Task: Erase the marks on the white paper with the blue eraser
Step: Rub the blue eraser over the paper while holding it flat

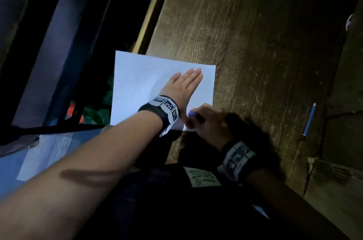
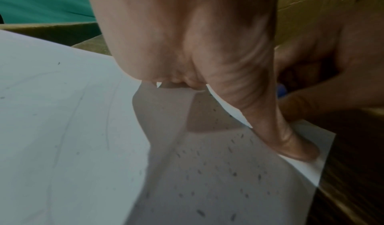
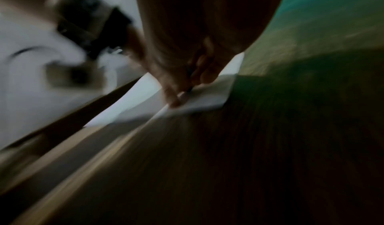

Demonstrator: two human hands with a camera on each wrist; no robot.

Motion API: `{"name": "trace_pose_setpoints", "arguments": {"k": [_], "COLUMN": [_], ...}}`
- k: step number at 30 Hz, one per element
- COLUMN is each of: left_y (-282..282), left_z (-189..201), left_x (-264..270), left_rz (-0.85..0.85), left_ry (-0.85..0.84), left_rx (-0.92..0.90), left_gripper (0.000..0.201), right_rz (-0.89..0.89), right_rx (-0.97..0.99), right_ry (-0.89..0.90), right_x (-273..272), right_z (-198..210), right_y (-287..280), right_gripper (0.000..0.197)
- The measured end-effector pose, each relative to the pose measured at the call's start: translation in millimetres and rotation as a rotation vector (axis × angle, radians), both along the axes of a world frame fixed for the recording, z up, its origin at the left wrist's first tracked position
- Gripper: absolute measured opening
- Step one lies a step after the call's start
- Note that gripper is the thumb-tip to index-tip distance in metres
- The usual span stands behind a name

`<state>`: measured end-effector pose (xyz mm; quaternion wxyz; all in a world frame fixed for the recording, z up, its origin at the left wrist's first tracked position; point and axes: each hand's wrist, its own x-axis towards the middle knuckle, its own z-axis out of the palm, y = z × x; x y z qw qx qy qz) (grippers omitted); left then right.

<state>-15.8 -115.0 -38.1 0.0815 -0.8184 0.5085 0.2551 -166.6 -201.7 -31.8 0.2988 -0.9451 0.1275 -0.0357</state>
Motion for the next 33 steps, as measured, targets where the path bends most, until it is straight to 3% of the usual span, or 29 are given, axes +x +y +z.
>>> {"name": "trace_pose_setpoints", "arguments": {"k": [2, 5, 7, 9, 12, 13, 16, 18, 20, 24, 29, 31, 33], "left_y": [-1, -3, -2, -1, -1, -1, -1, -2, -2, -2, -2, -2, -3], "left_z": [1, 3, 3, 2, 2, 3, 5, 7, 7, 6, 7, 8, 7], "left_x": [0, 0, 1, 1, 2, 2, 0, 0, 1, 2, -1, -1, 0], "left_rz": [-0.009, -0.02, -0.018, -0.015, -0.019, -0.021, -0.025, -0.021, -0.019, -0.013, -0.01, -0.015, -0.01], "left_ry": [0.016, 0.019, 0.031, 0.018, 0.009, 0.012, 0.029, 0.029, 0.032, 0.047, 0.037, 0.042, 0.045], "left_rx": [0.007, 0.032, 0.017, 0.007, 0.015, 0.017, 0.028, 0.02, 0.024, 0.034, 0.03, 0.034, 0.037], "left_gripper": [0.168, 0.174, 0.174, 0.172, 0.169, 0.17, 0.173, 0.173, 0.172, 0.172, 0.171, 0.17, 0.17], "right_rz": [0.006, -0.215, -0.275, -0.188, 0.088, 0.092, -0.164, -0.232, -0.173, 0.093, -0.222, -0.207, -0.059], "right_rx": [-0.017, -0.036, 0.021, -0.006, 0.011, 0.002, -0.038, -0.015, -0.017, 0.051, 0.038, 0.041, 0.034], "right_ry": [-0.015, -0.068, -0.089, -0.071, 0.108, 0.101, -0.003, -0.057, -0.079, 0.078, -0.059, -0.081, -0.091], "right_x": [22, 62, 60, 34, 11, 21, 64, 69, 47, 15, 67, 57, 29], "right_z": [-5, -2, 1, -1, -3, -5, -6, -4, -3, -2, -10, -7, -2], "right_y": [-17, -48, -41, -18, -8, -19, -60, -61, -34, -14, -61, -44, -20], "right_gripper": [0.008, 0.005, 0.006, 0.007, 0.015, 0.016, 0.011, 0.008, 0.006, 0.006, 0.008, 0.009, 0.005]}}
